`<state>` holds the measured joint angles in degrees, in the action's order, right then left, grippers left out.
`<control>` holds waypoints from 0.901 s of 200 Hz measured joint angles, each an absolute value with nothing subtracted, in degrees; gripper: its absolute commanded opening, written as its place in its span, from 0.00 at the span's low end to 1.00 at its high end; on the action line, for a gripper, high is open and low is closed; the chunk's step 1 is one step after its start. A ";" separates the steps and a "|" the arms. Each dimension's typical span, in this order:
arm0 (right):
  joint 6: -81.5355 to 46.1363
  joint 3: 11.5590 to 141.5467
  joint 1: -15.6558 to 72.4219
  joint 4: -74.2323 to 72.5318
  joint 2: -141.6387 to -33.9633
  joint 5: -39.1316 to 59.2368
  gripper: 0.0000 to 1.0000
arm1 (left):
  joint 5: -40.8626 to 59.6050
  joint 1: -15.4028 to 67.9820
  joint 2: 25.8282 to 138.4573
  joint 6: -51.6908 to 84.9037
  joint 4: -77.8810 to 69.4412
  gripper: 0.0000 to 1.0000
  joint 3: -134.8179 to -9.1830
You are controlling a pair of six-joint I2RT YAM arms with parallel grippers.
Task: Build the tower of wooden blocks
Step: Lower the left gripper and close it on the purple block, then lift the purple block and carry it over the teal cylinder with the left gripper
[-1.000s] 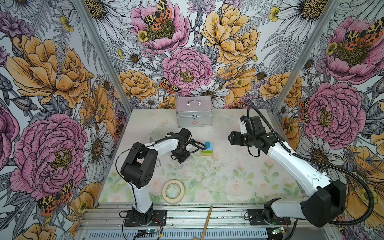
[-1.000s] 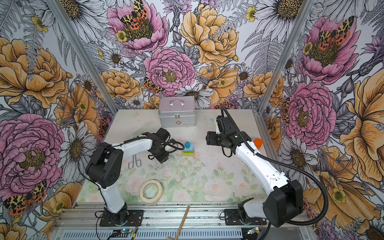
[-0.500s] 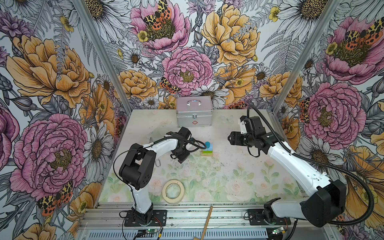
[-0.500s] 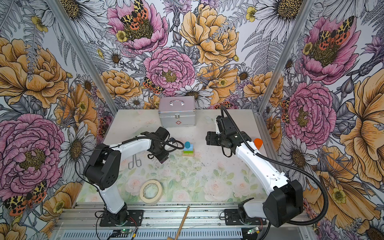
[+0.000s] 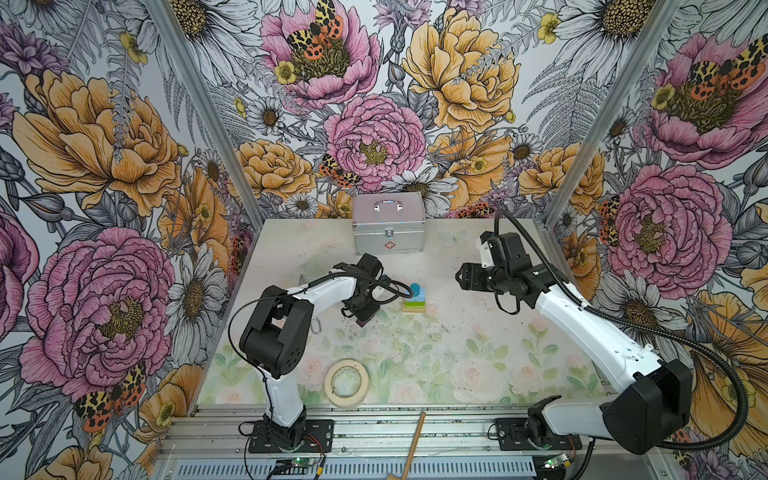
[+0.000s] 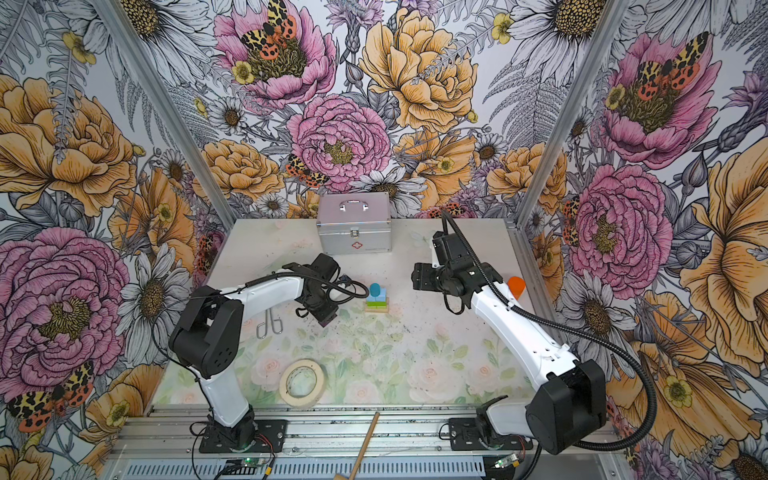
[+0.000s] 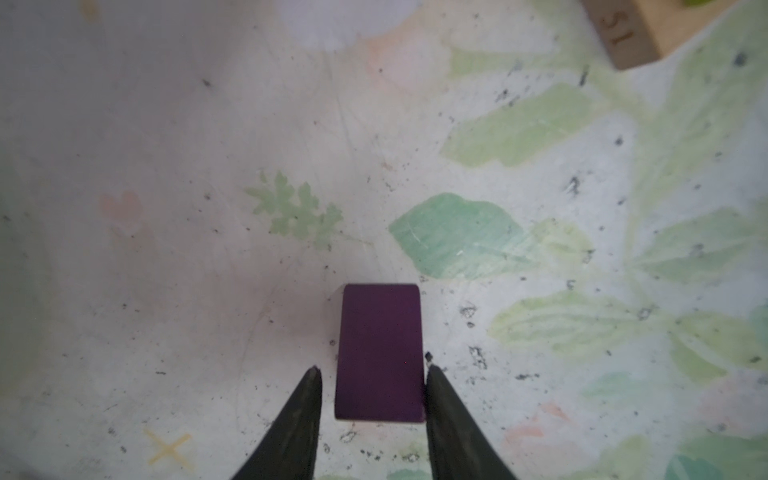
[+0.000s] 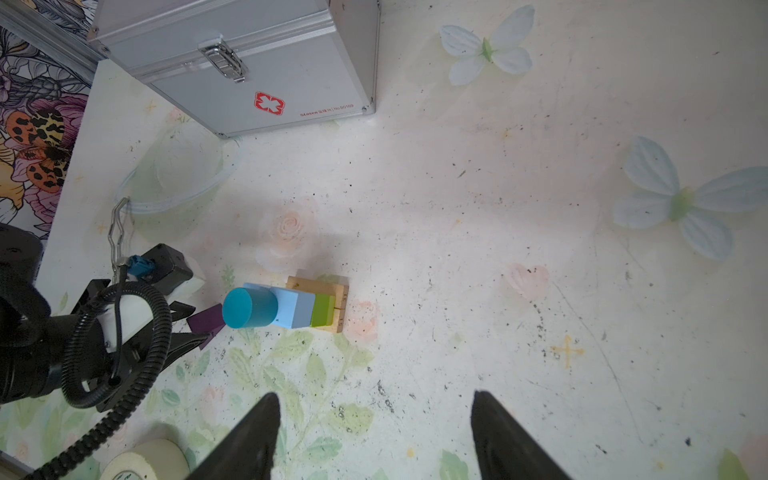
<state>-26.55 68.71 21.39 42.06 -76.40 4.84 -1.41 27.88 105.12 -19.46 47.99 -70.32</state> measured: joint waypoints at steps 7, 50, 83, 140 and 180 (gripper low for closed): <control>-26.55 68.71 21.39 42.06 -76.40 4.84 0.75 | -1.41 27.88 105.41 -19.46 48.03 0.41 -70.37; -26.57 68.49 21.39 41.76 -76.40 4.86 0.74 | -1.39 27.88 105.86 -19.09 48.21 0.34 -70.39; -26.57 67.57 21.39 41.50 -76.12 4.84 0.74 | -1.19 27.88 105.86 -18.44 48.40 0.19 -70.50; -26.59 66.89 21.39 41.43 -75.33 4.84 0.75 | -1.19 27.88 105.86 -18.31 48.69 0.00 -70.50; -26.98 66.89 21.39 41.39 -75.33 4.86 0.74 | -1.19 27.88 103.83 -17.82 49.82 0.00 -70.50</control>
